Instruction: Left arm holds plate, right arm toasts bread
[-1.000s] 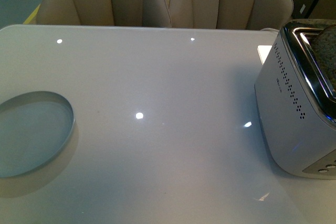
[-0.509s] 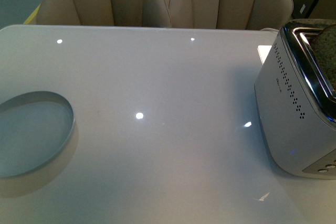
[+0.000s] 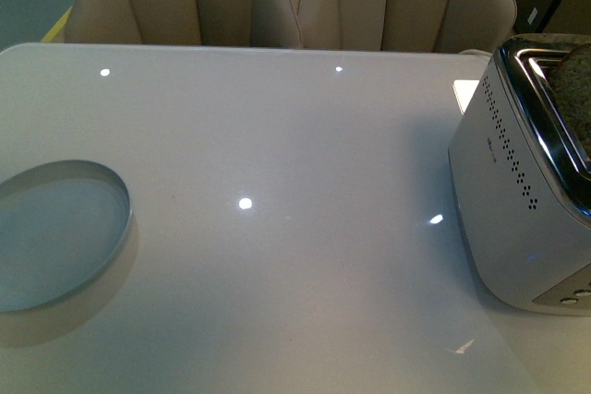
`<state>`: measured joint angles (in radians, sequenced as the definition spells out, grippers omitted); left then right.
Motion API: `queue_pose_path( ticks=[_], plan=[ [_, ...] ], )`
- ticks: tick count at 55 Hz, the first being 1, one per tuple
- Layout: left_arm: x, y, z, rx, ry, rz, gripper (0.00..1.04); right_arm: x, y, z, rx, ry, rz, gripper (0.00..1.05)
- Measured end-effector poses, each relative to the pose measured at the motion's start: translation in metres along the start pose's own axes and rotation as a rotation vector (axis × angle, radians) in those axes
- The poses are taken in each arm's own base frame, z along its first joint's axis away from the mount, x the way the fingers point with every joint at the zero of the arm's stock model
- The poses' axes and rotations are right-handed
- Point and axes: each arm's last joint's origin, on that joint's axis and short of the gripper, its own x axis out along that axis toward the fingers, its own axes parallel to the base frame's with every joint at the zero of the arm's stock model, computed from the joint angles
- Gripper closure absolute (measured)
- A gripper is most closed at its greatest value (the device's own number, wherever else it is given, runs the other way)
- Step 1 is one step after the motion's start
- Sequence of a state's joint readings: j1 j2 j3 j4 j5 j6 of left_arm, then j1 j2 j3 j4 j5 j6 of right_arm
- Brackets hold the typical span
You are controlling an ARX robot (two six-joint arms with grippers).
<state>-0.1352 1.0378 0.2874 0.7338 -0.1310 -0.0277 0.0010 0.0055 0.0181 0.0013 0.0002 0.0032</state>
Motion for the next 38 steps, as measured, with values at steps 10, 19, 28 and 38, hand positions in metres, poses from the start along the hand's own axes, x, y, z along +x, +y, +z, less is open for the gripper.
queue_pose_path(
  ticks=[10,19,28,38],
  plan=[
    [-0.025,0.010,-0.013,0.009,-0.012,-0.001,1.01,0.000,0.000,0.000,0.000,0.000,0.000,0.09],
    [-0.041,0.023,-0.022,0.012,-0.008,0.003,1.01,0.000,0.000,0.000,0.000,0.000,0.000,0.09],
    [-0.052,0.023,-0.027,0.012,-0.008,0.000,1.01,0.000,0.000,0.000,0.000,0.000,0.000,0.09],
    [-0.062,0.024,-0.031,0.013,-0.011,0.001,1.01,0.000,0.000,0.000,0.000,0.000,0.000,0.09]
  ],
)
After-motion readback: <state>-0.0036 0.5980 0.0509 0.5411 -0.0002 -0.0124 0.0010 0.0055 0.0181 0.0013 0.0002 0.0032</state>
